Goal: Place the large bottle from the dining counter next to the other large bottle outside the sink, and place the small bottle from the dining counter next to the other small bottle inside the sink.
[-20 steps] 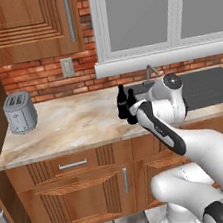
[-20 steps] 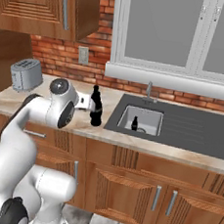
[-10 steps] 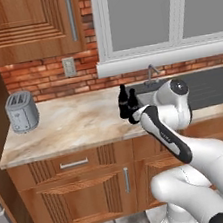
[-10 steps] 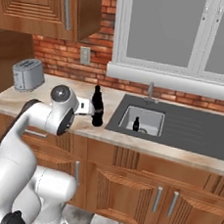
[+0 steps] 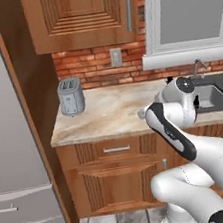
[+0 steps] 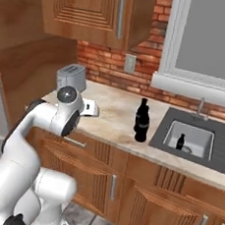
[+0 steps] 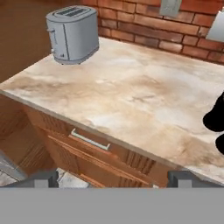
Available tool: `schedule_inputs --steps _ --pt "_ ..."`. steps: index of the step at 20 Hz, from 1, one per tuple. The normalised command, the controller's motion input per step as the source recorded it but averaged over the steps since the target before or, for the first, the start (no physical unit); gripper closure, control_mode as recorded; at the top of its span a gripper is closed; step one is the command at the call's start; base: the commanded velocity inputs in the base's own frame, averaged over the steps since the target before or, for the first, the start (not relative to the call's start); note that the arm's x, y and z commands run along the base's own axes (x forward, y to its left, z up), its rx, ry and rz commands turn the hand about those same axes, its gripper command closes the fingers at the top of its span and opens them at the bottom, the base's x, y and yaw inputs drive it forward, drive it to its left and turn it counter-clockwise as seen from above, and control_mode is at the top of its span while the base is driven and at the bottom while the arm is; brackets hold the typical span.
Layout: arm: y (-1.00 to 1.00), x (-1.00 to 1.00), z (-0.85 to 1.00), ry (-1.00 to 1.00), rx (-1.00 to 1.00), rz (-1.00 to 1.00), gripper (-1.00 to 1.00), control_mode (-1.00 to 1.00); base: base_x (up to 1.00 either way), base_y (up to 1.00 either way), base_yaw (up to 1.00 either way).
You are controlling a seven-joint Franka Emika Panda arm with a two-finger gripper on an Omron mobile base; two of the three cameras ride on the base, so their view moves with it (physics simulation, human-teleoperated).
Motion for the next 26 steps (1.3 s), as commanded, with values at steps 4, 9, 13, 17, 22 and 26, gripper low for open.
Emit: schedule_inputs --steps 4,9,13,17,22,26 --pt "0.00 0.00 0.00 0.00 0.00 0.00 -1.00 1.00 0.00 0.94 0.57" --pt "0.00 0.00 0.00 0.00 0.00 0.00 -1.00 1.00 0.00 0.92 0.56" --pt "0.00 0.00 0.00 0.00 0.00 0.00 -1.00 1.00 -0.13 1.00 0.54" --pt "0.00 0.00 0.00 0.00 0.00 0.00 -1.00 1.00 -0.23 1.00 0.51" --pt "0.00 0.00 0.00 0.00 0.00 0.00 -1.00 1.00 -0.14 1.00 0.49" --pt "0.00 0.00 0.00 0.00 0.00 0.00 -1.00 1.00 -0.01 1.00 0.53"
